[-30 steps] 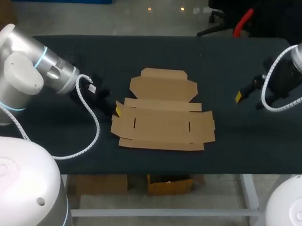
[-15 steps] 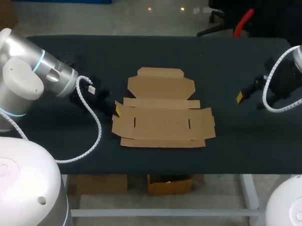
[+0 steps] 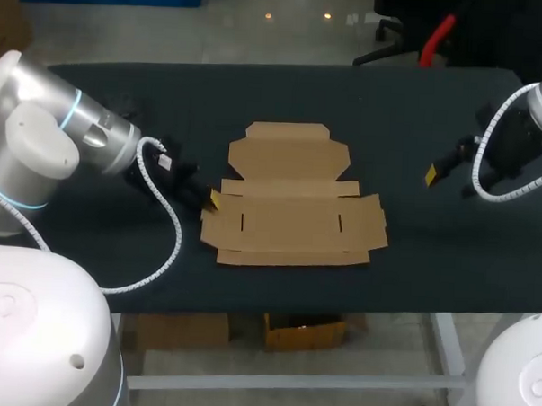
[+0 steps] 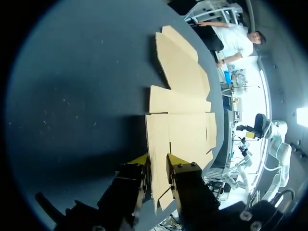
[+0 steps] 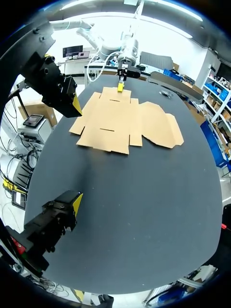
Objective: Assemble the packaging by folding the flat box into shape, placing the metal phone stand inside, and closing the box properly
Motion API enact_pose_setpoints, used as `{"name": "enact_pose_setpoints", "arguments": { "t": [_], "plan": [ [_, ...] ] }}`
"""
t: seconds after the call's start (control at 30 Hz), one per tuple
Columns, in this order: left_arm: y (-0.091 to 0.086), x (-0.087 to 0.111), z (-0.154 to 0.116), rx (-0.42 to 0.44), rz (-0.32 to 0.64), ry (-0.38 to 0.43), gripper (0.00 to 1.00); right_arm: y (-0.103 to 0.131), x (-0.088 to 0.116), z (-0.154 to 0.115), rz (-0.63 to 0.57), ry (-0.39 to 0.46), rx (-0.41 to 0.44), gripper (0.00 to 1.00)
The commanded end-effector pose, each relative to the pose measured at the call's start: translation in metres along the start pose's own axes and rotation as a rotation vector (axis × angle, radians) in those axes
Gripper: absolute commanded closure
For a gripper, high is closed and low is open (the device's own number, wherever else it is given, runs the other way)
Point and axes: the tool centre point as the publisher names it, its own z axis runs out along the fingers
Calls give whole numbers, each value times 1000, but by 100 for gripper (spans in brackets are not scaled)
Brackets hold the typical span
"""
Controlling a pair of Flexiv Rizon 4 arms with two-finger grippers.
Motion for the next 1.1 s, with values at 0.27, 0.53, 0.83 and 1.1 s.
{"name": "enact_pose_setpoints", "arguments": {
  "t": [0.27, 0.53, 0.83, 1.1],
  "plan": [
    [-12, -1, -12, -23, 26, -45, 0, 1, 1, -1, 1, 6, -1, 0],
    [-26, -1, -40, 8, 46, -124, 0, 3, 1, -2, 5, 10, -4, 0],
    [-40, 14, -82, 71, 127, -176, 29, 10, 0, 2, 12, 4, -6, 0],
    [-44, 25, -98, 80, 173, -209, 69, 17, 3, 3, 15, -6, -9, 0]
  ]
}}
